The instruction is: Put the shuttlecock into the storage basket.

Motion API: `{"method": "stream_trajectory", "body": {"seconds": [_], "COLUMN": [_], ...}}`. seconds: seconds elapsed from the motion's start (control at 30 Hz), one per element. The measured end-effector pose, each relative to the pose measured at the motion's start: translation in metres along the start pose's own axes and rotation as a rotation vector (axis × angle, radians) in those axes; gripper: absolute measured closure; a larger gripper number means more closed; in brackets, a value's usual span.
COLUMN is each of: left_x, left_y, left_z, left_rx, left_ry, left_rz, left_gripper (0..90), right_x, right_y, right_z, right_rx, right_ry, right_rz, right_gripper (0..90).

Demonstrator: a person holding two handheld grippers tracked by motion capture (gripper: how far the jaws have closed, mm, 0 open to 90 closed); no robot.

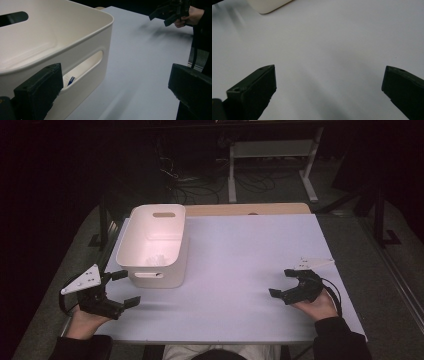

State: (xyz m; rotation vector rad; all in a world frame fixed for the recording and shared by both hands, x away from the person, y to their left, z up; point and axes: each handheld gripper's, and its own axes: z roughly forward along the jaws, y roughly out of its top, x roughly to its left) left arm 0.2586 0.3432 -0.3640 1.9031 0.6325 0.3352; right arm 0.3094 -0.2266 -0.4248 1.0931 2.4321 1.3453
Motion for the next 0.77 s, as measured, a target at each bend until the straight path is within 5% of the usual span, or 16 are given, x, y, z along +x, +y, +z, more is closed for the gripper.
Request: {"method": "stream_trajectory", "body": {"seconds": [0.77], "left_x": [0.004], "left_y": [-0.017], "left_z": [0.003], "left_rx": [-0.007], "left_ry": [0.034], "left_rz": [0.001], "left_gripper": [0.0], "right_x": [-0.001], "right_y": [0.0], "right_z": [0.0], "right_rx": [0.0], "right_ry": [0.003], "right_rz": [-0.003], "right_gripper": [0.0]}}
